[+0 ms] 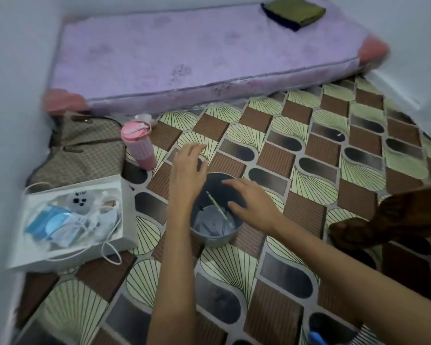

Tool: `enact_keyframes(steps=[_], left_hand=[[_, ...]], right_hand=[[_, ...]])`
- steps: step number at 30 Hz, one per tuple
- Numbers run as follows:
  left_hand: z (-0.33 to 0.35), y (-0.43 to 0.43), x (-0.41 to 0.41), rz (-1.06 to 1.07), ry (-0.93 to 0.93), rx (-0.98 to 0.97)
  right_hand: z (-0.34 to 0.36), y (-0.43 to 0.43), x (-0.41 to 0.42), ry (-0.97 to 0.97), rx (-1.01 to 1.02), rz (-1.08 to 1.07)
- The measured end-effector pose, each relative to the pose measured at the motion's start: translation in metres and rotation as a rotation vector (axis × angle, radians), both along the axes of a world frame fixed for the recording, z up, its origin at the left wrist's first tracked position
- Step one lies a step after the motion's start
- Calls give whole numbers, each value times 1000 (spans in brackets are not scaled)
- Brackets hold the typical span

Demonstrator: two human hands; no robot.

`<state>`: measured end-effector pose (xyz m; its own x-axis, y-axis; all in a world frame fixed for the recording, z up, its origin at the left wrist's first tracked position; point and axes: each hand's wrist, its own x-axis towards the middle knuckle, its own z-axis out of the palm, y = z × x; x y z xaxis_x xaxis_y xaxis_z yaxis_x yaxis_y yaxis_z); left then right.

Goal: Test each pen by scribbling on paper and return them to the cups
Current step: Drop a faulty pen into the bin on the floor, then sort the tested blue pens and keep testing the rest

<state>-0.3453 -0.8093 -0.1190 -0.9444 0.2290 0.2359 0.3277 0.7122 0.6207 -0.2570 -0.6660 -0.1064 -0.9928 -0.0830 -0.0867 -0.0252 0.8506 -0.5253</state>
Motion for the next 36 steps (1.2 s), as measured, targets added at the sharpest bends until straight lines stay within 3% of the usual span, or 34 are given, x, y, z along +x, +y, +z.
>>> enact_keyframes(steps=[7, 14, 23, 31, 36], left_hand=[[-11, -11, 5, 69, -32, 2], [7, 30, 15, -49, -30, 30], [67, 197, 42, -498, 117, 52], [115, 376, 132, -986, 232, 57], [131, 470, 198, -1127, 248, 85]], right_hand=[[-1, 9, 8, 47, -39, -69], [22, 49, 23, 158, -130, -184], [75, 200, 92, 373, -120, -548], [100, 333, 203, 506, -66, -955], [115, 397, 284, 556, -54, -1180]])
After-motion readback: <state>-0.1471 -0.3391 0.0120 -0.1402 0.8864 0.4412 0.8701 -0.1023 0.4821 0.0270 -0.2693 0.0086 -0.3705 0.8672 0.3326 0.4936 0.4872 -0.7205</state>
